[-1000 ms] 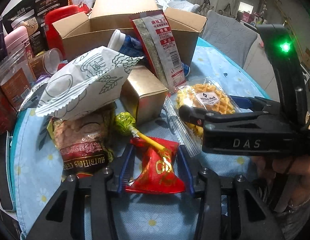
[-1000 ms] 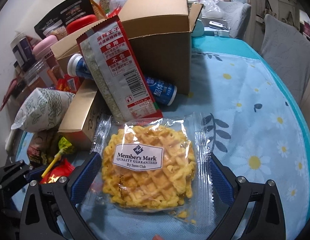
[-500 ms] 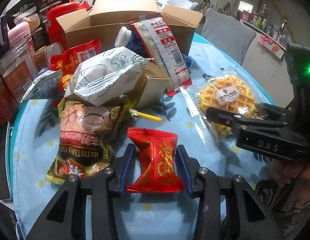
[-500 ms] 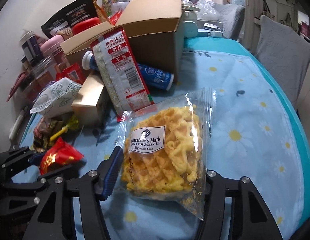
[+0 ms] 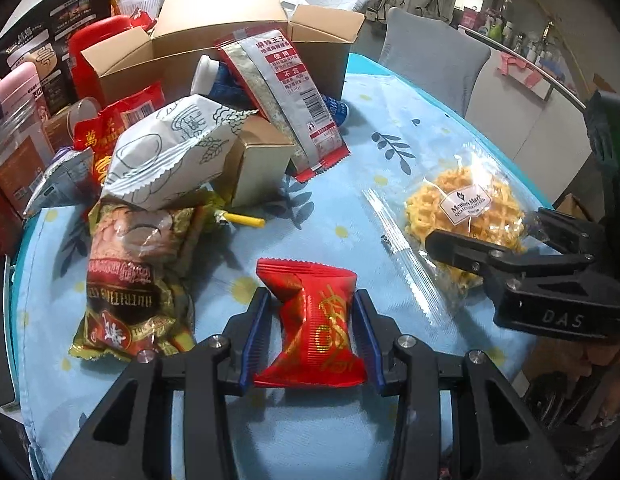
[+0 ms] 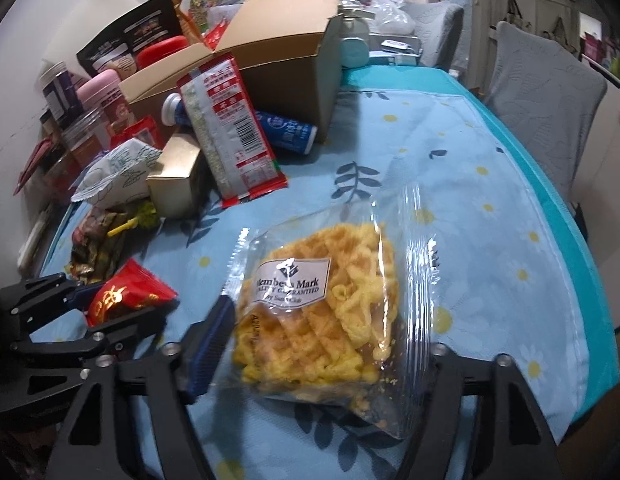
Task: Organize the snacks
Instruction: 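Lift the red candy packet and waffle bag toward the open box with both tools, then lower both snacks into the box and open both tools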
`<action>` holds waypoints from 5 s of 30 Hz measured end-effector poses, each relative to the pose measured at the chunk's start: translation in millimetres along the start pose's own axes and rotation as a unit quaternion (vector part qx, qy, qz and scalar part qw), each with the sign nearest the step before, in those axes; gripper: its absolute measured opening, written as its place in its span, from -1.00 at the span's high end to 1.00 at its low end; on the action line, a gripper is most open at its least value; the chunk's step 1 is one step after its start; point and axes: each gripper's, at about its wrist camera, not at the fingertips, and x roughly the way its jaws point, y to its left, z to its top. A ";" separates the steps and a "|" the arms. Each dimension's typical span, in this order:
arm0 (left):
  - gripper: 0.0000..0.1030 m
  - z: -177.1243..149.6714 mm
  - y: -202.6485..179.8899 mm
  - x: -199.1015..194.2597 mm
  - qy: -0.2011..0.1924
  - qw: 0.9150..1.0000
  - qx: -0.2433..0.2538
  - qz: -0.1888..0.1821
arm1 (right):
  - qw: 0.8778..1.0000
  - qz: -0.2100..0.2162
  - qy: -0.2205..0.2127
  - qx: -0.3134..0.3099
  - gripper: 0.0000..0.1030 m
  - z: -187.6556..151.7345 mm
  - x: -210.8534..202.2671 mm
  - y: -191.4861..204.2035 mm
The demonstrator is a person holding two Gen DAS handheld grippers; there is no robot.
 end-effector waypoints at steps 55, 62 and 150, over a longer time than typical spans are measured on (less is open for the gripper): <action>0.28 43.5 15.9 -64.8 -0.111 0.994 -0.007 -0.008 | 0.996 0.025 -0.065 -0.059 0.43 31.8 -34.6 53.4; 0.28 76.7 25.2 -79.1 -0.153 0.988 -0.003 0.006 | 0.992 0.036 -0.088 -0.078 0.43 63.8 -41.9 61.3; -0.26 293.2 136.1 25.7 -0.110 0.979 -0.058 0.160 | 0.990 -0.031 -0.090 -0.106 -0.41 296.7 77.3 47.9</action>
